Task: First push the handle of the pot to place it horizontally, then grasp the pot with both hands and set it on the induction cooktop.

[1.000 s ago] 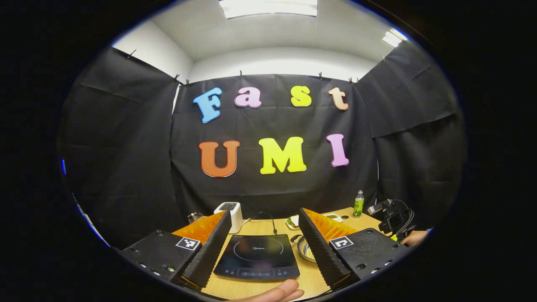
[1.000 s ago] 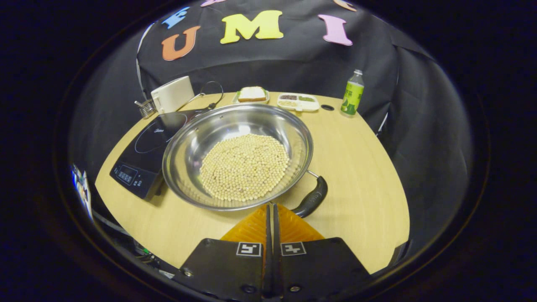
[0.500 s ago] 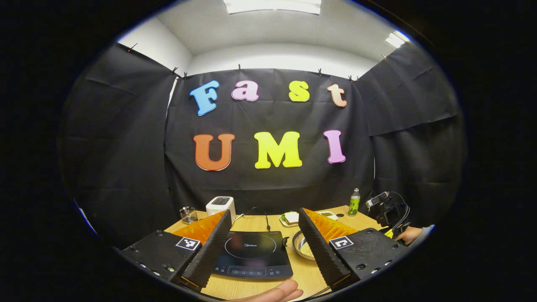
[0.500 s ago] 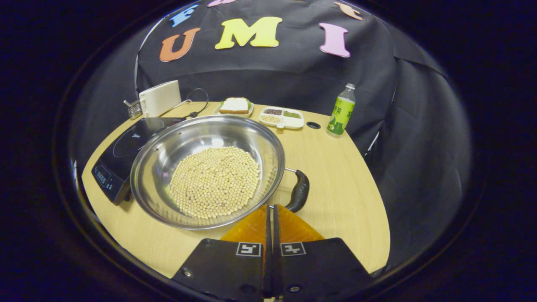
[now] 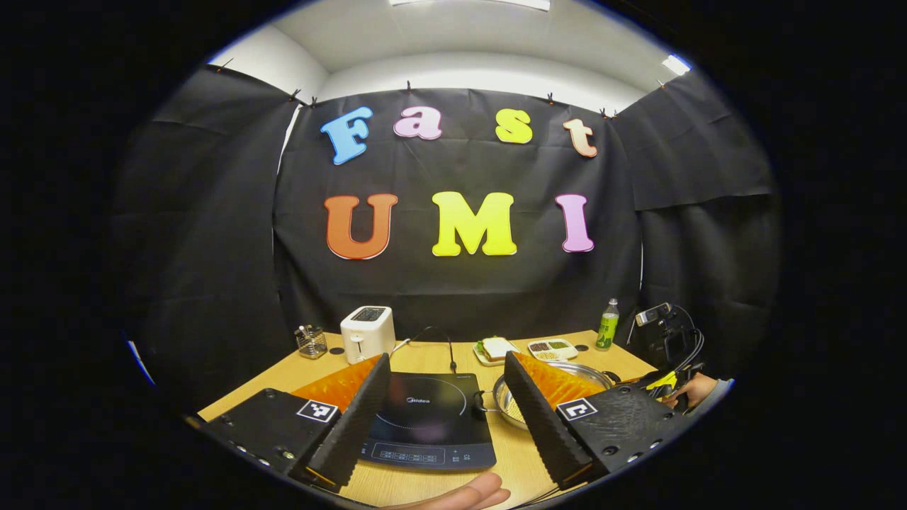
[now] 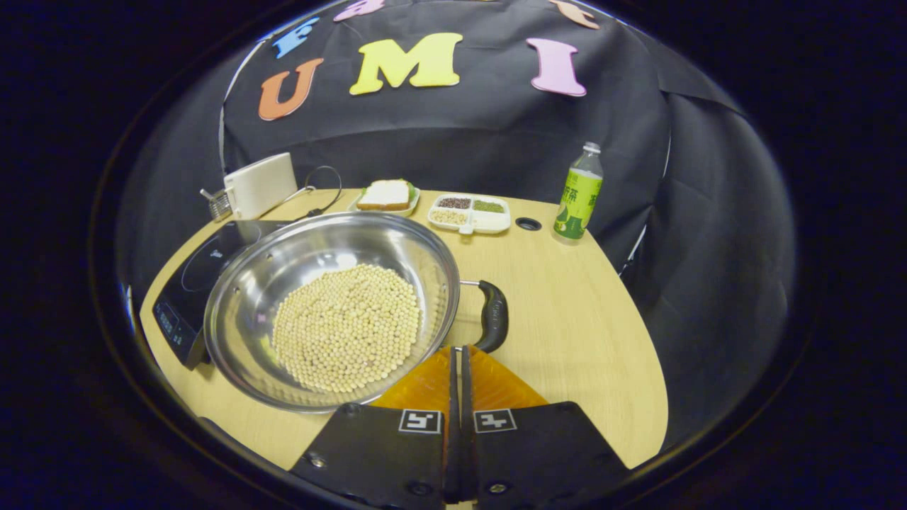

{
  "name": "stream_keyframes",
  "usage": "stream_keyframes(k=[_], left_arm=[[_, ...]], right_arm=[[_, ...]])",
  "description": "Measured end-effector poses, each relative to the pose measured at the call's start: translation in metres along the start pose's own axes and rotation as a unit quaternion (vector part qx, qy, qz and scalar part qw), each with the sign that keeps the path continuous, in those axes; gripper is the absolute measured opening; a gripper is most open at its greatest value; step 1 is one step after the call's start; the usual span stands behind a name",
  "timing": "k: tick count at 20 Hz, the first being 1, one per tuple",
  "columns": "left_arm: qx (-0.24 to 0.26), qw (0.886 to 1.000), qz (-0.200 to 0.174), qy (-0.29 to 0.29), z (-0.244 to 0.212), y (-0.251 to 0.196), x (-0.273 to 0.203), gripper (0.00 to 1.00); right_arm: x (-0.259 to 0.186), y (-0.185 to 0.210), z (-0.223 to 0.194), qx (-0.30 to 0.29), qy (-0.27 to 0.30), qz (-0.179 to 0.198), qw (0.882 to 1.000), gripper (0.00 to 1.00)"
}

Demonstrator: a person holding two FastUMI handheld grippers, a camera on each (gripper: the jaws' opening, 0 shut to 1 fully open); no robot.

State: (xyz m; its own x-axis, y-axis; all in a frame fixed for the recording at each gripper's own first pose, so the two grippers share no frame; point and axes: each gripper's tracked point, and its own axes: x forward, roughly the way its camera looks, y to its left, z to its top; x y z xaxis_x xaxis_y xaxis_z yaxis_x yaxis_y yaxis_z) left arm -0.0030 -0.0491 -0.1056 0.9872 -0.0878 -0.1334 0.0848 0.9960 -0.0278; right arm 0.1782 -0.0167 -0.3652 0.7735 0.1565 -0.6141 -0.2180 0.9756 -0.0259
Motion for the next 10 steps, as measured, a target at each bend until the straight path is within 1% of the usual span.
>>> stream_keyframes(k=[2,4,7,9,10], left_arm=[[-0.002,1.000,-0.002,0.009,-0.006,-0.004,0.007,0.96],[0.000,1.000,-0.006,0.012,-0.011,-0.009,0.012,0.96],[0.009,1.000,-0.006,0.018,-0.015,-0.011,0.022,0.96],[0.008,1.000,-0.004,0.019,-0.018,-0.011,0.029,0.96],[0.007,1.000,-0.005,0.022,-0.020,-0.014,0.034,0.96]], right_arm=[[0.002,-0.001,0.003,0.001,-0.008,0.012,1.000,0.04],[-0.001,-0.003,0.010,-0.010,-0.029,0.020,0.999,0.04],[-0.016,-0.010,0.024,-0.006,-0.068,0.015,0.998,0.04],[-0.031,-0.014,0.030,-0.003,-0.085,0.008,0.996,0.04],[-0.039,-0.013,0.036,-0.002,-0.098,0.010,0.995,0.04]])
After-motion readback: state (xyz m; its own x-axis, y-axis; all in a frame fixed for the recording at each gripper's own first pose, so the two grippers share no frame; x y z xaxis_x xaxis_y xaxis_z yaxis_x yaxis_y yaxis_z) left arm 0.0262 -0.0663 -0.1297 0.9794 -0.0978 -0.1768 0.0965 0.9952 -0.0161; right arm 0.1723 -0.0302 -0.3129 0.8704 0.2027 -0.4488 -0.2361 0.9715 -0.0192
